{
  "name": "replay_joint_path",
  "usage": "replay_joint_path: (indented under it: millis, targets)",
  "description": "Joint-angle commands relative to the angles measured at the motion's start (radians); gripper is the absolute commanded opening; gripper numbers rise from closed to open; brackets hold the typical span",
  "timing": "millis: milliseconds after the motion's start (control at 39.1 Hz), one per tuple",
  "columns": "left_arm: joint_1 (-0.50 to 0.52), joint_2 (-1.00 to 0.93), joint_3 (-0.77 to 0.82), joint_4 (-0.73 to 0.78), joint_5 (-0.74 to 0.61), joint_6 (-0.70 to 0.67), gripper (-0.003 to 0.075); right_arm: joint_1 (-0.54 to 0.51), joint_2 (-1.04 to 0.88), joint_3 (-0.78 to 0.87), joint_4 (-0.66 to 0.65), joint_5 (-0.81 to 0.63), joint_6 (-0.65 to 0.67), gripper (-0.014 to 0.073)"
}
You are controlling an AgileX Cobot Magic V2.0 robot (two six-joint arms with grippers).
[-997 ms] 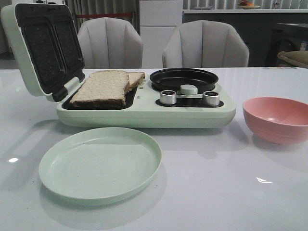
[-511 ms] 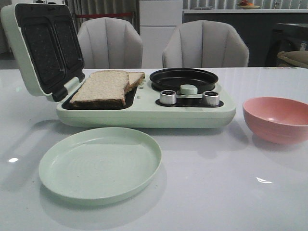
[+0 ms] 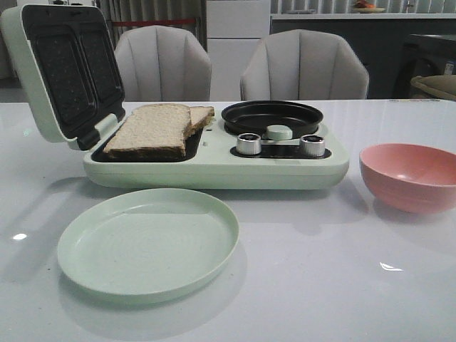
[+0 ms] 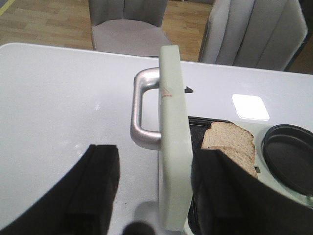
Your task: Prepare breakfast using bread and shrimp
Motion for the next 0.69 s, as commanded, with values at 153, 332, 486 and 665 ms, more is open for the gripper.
replay_joint_path:
  millis: [153,332,486,665]
  targets:
    - [0.097,0.167,-0.142,-0.371,0.016,0.216,0.0405,-0.005,0.008,-0.027,0.0,-0.078,-0.002,0.06]
    - [0.171,0.303,-0.207,-0.588,0.067,0.312,0.0405,-0.005,0.008,-0.027,0.0,-0.078,-0.002,0.06]
    - [0.225,0.396,-0.226,-0.824,0.142,0.438,0.0405,-0.005,0.008,-0.027,0.0,-0.078,-0.002,0.06]
    - [0.227,0.478,-0.225,-0.963,0.187,0.561,0.0405,-0.005,0.008,-0.027,0.0,-0.078,-0.002,0.06]
